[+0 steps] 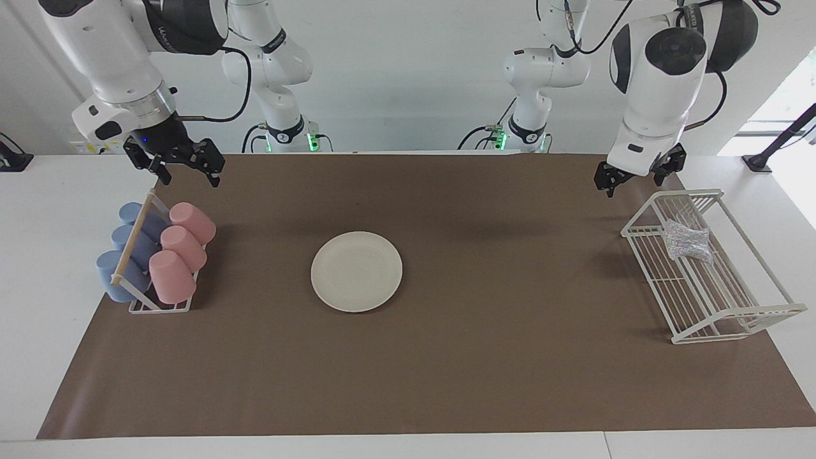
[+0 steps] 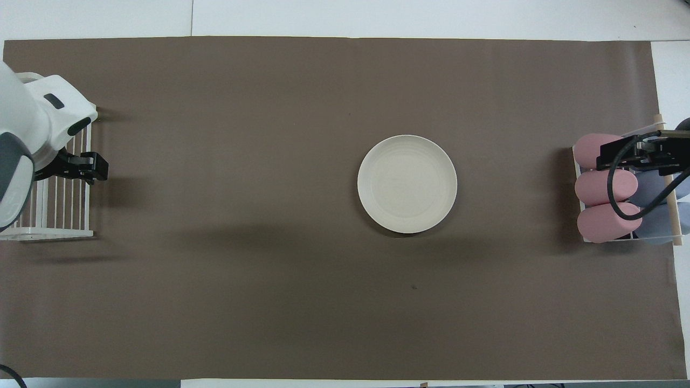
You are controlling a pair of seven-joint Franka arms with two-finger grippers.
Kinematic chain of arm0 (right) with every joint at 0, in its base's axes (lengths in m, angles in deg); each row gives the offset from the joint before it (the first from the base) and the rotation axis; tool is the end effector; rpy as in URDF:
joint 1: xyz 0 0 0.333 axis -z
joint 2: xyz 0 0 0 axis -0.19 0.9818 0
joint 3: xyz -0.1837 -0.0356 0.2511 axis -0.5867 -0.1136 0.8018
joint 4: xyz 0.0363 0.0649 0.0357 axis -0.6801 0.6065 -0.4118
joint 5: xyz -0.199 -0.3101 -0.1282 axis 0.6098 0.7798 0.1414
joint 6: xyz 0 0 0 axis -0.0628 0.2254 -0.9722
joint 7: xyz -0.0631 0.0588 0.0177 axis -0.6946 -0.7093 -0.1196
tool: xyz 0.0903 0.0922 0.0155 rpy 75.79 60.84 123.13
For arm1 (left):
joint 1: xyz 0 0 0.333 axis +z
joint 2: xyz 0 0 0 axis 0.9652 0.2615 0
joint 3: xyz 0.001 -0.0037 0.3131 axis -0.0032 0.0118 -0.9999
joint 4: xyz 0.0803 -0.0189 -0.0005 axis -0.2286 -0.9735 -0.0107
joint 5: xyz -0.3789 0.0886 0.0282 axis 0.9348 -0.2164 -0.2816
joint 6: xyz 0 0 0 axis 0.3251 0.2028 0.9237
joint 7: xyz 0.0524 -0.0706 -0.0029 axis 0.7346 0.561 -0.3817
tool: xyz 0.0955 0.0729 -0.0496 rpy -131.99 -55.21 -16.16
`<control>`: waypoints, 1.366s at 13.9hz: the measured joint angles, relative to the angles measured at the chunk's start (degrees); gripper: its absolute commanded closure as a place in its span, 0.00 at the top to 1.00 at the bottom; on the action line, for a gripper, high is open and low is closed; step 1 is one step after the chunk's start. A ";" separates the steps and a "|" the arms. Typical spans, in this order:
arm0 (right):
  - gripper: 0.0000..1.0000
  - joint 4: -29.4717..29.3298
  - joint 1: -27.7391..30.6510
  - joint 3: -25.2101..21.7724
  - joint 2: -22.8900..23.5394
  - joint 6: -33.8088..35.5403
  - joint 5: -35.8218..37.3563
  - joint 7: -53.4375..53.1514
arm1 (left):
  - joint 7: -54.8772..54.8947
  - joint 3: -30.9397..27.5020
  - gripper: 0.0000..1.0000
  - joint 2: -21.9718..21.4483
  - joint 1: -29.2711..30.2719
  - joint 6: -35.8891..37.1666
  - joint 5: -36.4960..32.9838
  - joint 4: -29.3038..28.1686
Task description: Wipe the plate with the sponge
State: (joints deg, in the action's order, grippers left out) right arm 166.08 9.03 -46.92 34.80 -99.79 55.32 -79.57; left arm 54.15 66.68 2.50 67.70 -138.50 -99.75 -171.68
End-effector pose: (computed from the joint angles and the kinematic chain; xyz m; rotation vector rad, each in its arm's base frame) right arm 0.5451 -0.0158 0.5764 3.1231 -0.2097 -0.0072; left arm 0.5557 -0.0612 0.5192 -2.6633 0.1004 0.1103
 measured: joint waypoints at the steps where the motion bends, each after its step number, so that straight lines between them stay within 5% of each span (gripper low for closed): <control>1: 1.00 0.00 0.00 0.44 0.00 0.00 0.00 -2.90 | -0.38 0.05 1.00 1.76 -0.53 -0.56 -4.13 -0.18; 10: 1.00 0.15 -0.02 2.24 -0.18 4.73 -2.12 -47.37 | -4.78 -0.80 1.00 9.01 1.87 -10.35 -28.60 -9.03; 11: 1.00 0.33 -0.02 3.02 -0.41 5.50 -2.30 -54.71 | -5.65 -0.76 0.94 9.81 1.87 -10.35 -29.70 -9.06; 13: 1.00 0.98 -0.05 5.33 -0.94 5.84 -2.42 -66.33 | -7.75 -0.72 0.59 10.85 1.87 -10.35 -30.35 -9.07; 15: 1.00 1.82 -0.15 7.10 -1.50 5.85 -2.43 -70.74 | -8.40 -0.68 0.13 11.09 1.87 -10.35 -30.49 -9.06; 16: 1.00 2.11 -0.15 7.32 -1.71 5.85 -2.43 -71.45 | -8.43 -0.66 0.00 11.09 1.86 -10.35 -30.53 -9.05; 19: 1.00 2.42 -0.07 7.07 -1.97 5.84 -2.43 -72.49 | -8.46 -0.59 0.00 11.09 1.85 -10.38 -30.56 -8.98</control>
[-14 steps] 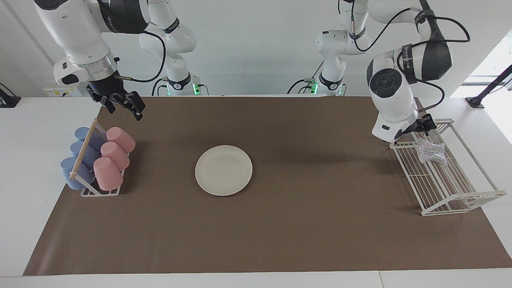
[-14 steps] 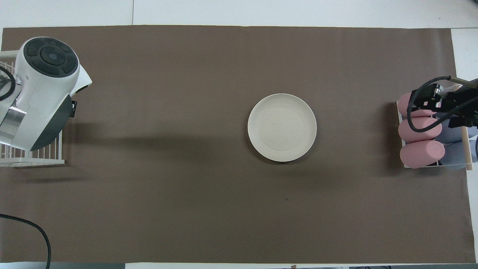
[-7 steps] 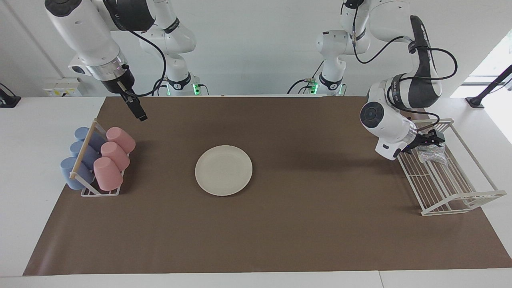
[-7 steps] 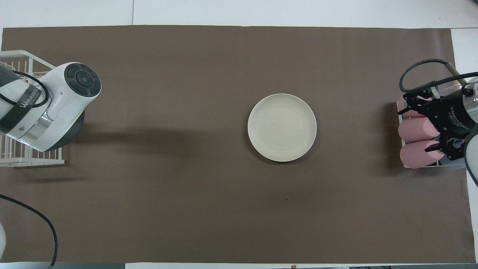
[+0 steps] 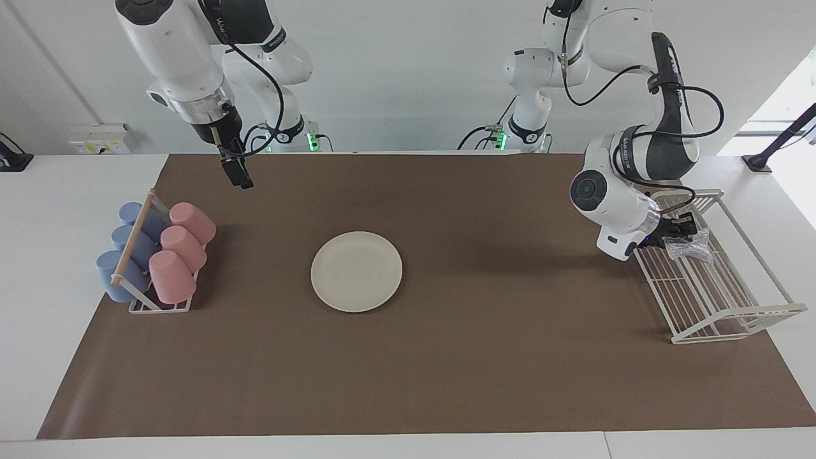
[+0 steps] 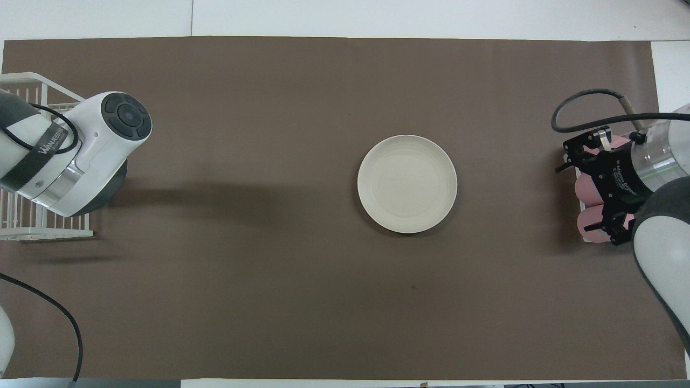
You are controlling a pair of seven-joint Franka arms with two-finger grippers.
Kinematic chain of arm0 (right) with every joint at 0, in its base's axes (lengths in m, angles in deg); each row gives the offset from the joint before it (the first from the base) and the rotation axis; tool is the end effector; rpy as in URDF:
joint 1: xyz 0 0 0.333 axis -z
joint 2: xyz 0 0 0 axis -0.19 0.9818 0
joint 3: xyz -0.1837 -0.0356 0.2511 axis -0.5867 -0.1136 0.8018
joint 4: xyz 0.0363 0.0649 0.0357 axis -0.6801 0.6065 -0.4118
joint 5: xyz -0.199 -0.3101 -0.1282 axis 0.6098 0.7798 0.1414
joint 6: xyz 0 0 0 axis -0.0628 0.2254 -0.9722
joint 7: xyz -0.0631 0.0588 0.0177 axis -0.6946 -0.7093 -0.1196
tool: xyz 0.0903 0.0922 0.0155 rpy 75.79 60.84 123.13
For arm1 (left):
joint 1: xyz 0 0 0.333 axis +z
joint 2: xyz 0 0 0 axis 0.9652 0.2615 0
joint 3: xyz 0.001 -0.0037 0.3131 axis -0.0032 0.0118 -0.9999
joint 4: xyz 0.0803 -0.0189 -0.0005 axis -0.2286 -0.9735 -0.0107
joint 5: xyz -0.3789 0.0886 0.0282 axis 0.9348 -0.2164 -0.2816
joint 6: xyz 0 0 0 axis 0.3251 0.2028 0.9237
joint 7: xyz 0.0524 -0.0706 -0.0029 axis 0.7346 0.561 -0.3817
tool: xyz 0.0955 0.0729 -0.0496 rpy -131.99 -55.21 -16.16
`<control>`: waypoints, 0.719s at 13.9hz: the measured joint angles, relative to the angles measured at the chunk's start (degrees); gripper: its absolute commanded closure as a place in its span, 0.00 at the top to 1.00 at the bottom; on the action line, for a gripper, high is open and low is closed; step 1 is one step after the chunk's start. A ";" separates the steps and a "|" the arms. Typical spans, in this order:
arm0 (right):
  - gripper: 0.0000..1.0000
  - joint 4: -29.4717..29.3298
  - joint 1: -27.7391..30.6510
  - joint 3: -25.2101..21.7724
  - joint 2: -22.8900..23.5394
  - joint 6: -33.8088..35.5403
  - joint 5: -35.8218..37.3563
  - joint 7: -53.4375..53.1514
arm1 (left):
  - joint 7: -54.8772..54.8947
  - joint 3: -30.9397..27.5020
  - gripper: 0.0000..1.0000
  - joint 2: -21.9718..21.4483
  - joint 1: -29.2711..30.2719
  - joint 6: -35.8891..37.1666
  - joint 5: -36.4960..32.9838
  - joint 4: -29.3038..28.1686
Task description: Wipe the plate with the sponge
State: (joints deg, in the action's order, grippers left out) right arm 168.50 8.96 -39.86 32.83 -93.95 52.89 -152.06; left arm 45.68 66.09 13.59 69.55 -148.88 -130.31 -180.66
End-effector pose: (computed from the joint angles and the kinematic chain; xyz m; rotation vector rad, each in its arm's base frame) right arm 0.5170 0.0563 0.5668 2.4727 -1.8343 -0.1569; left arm 0.5982 -0.0069 0.3798 -2.1744 0.2450 0.0915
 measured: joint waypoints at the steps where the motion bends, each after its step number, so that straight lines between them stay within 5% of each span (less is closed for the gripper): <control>1: 1.00 0.07 0.00 0.01 0.00 0.00 0.00 -1.32 | -0.02 0.04 0.00 0.00 -0.02 -0.04 -0.01 0.12; 6: 1.00 1.30 -0.05 2.10 -0.49 0.00 -0.34 -3.39 | -0.02 0.11 0.00 -0.17 -0.16 -0.29 0.88 1.80; 10: 1.00 1.48 -0.06 2.21 -0.75 -0.52 -3.71 -9.98 | 0.92 0.39 0.00 -1.07 -0.42 6.59 18.87 12.93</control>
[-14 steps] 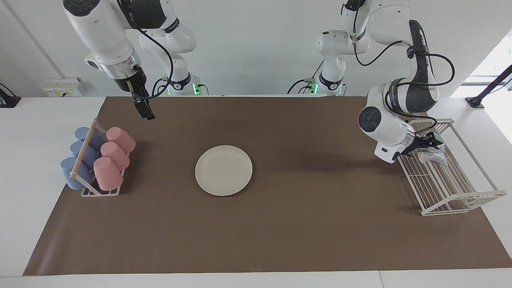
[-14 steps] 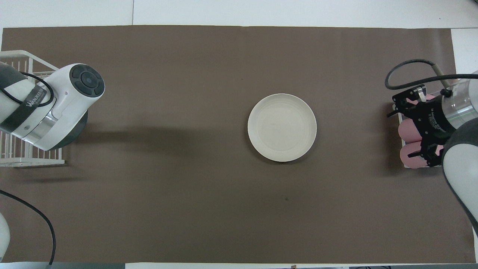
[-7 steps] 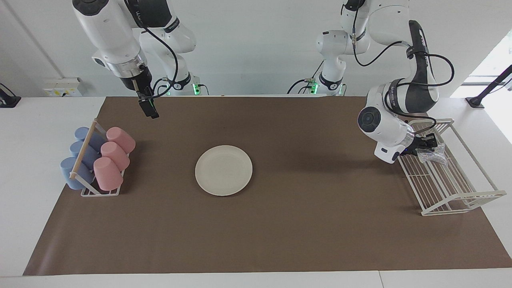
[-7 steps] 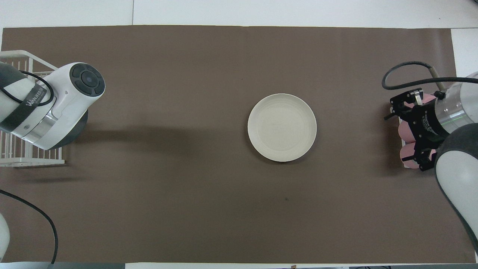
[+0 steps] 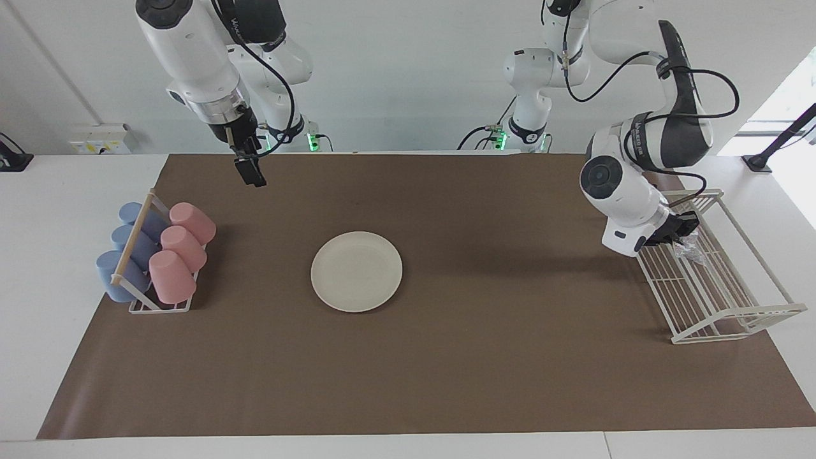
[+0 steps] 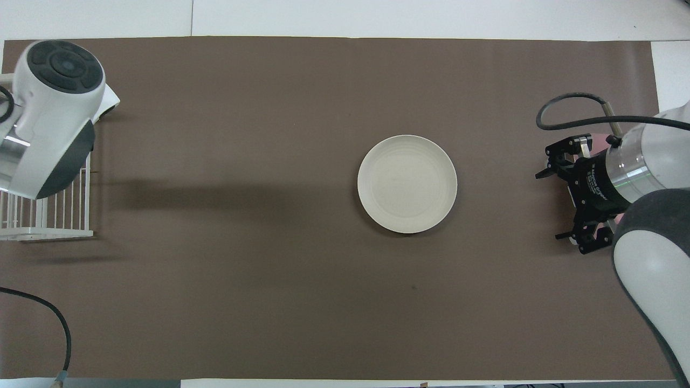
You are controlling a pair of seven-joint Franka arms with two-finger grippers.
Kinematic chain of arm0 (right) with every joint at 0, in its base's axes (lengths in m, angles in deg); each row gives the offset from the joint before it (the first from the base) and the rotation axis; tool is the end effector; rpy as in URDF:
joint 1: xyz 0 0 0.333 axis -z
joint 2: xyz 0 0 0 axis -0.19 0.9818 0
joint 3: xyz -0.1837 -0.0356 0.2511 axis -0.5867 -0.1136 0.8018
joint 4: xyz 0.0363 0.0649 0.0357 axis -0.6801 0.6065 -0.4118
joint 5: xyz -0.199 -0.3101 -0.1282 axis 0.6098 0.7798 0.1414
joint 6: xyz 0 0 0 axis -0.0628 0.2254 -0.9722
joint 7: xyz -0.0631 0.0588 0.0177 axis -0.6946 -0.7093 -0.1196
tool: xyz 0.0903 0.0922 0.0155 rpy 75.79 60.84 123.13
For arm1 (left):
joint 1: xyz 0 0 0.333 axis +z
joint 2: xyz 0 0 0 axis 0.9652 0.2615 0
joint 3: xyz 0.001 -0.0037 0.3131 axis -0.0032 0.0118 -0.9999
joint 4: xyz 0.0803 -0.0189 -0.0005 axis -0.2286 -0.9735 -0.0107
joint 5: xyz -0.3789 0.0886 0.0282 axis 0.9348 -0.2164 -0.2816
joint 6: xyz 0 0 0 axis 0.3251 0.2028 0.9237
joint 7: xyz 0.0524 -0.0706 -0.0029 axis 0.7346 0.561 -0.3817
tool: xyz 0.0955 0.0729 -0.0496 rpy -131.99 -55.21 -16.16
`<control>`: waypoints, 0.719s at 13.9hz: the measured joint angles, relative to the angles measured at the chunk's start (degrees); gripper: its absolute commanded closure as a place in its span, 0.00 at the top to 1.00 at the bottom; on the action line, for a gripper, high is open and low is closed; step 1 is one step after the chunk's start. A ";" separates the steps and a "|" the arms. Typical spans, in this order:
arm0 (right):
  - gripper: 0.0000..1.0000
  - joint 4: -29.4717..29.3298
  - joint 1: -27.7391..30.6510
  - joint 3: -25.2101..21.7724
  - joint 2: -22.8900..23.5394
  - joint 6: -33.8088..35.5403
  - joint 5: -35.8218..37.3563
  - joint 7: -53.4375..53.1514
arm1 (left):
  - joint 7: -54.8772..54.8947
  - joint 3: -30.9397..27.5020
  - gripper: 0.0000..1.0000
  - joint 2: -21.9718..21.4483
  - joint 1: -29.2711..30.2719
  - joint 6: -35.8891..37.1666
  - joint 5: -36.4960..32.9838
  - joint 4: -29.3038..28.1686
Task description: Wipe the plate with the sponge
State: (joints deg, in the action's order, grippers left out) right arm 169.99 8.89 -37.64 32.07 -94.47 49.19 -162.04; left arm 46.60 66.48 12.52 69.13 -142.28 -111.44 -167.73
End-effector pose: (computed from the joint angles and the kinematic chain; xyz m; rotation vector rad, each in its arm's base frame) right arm 0.5092 0.0856 0.5627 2.3592 -2.0136 -0.2219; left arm 0.6101 -0.0335 0.4643 -2.4799 -0.0060 0.0574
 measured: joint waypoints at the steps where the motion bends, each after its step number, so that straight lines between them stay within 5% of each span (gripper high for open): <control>1: 1.00 0.01 -0.14 0.09 -0.02 -0.02 -0.19 -0.66 | 0.33 0.07 0.00 -0.39 -0.01 2.04 5.30 2.85; 5: 1.00 0.07 -3.63 0.33 -0.05 -1.08 -0.25 -1.96 | 0.39 -0.59 0.00 -1.76 0.18 6.77 27.85 9.12; 10: 1.00 0.85 -6.92 0.49 -0.07 -5.70 -0.83 -8.84 | 0.27 -1.78 0.00 -5.19 7.05 8.43 60.00 8.19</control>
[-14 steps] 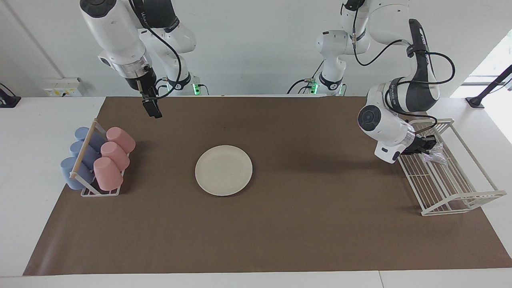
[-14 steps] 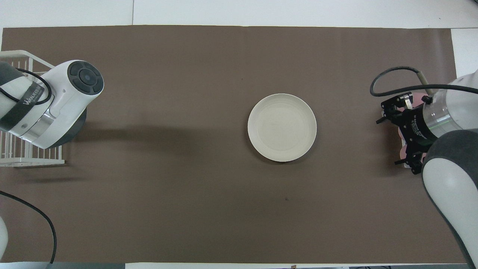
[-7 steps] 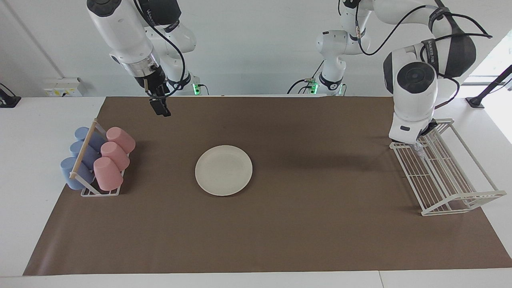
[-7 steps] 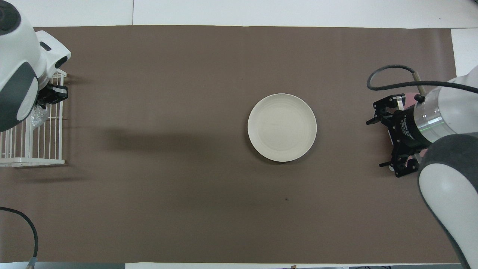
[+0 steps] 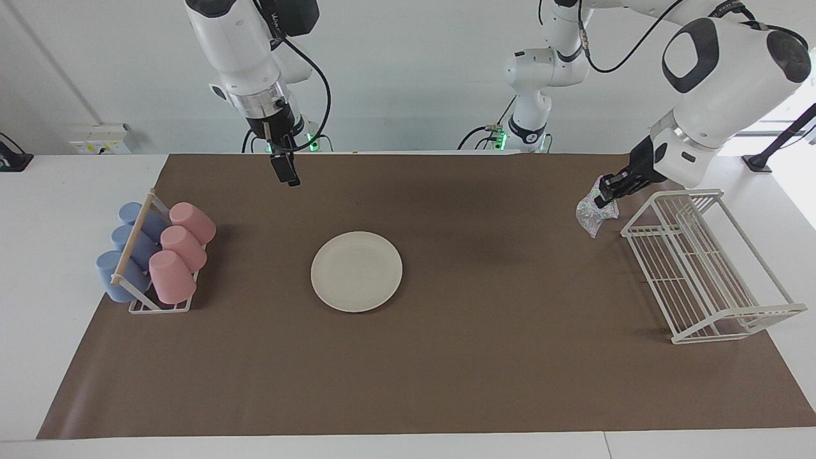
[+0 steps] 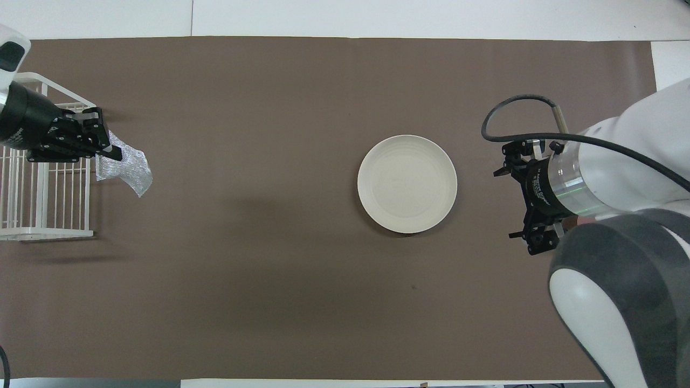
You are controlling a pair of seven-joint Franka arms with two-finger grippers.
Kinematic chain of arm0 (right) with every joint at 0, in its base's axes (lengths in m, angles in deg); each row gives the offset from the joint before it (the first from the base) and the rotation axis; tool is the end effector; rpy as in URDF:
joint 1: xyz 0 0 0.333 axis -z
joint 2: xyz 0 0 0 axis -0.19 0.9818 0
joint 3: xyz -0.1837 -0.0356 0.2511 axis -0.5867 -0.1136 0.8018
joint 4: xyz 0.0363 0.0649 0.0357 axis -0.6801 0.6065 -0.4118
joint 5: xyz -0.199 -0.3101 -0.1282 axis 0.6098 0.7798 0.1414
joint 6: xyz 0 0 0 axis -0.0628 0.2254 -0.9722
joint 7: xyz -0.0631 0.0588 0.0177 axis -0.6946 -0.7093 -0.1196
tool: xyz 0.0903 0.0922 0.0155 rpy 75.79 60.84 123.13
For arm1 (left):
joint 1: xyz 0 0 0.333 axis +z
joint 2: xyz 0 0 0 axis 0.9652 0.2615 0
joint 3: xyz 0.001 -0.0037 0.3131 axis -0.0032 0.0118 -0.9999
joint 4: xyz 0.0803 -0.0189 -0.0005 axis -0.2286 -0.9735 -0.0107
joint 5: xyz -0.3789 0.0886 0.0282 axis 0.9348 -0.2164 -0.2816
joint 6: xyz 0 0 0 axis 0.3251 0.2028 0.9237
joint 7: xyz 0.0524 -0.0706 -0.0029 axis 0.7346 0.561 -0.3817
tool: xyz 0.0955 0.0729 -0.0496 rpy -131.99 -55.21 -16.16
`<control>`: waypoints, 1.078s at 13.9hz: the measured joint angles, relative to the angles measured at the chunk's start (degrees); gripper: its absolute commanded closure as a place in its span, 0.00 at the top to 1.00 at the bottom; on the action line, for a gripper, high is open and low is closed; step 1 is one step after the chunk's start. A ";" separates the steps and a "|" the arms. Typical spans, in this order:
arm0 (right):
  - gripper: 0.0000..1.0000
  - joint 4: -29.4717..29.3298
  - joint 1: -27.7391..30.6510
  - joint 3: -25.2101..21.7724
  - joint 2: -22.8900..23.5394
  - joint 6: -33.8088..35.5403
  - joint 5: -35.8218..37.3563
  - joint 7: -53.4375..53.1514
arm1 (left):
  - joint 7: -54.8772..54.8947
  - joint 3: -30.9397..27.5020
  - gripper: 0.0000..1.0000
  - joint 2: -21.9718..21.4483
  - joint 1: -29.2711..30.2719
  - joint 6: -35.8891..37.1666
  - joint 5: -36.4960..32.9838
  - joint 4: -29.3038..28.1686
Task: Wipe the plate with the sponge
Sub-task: 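Carry the sponge toward the plate with the left gripper while the right gripper approaches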
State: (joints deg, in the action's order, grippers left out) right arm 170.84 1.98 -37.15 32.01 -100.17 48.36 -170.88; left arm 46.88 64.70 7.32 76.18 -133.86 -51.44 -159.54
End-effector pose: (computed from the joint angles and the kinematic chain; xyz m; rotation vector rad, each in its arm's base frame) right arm 0.5052 0.1548 0.5642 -2.3342 2.0563 0.1567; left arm 0.5804 -0.0669 0.5603 2.7340 0.3863 -0.2710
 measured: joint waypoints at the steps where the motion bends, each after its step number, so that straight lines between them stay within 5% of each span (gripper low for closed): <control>1: 1.00 0.09 -0.98 0.01 0.00 -1.25 -0.21 -2.43 | 0.03 -0.05 0.00 -0.80 1.44 -0.11 6.80 -2.31; 5: 1.00 0.18 -5.29 0.13 -0.05 -3.77 -2.59 -14.33 | 2.08 0.72 0.00 -7.21 2.26 -6.90 26.70 -17.74; 13: 1.00 2.24 -12.04 0.35 -1.29 -8.40 -3.37 -25.75 | 16.16 1.65 0.00 -13.50 -1.89 -10.83 42.07 -31.18; 15: 1.00 3.15 -12.04 1.17 -1.57 -15.01 -4.76 -26.33 | 22.85 1.81 0.00 -14.05 -2.81 -10.23 44.93 -34.74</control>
State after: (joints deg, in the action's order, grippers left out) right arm 173.99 -10.07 -35.98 30.44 -115.18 43.60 -197.21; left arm 69.72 66.51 -6.73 73.37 -144.08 -6.51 -194.28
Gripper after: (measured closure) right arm 0.000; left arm 0.943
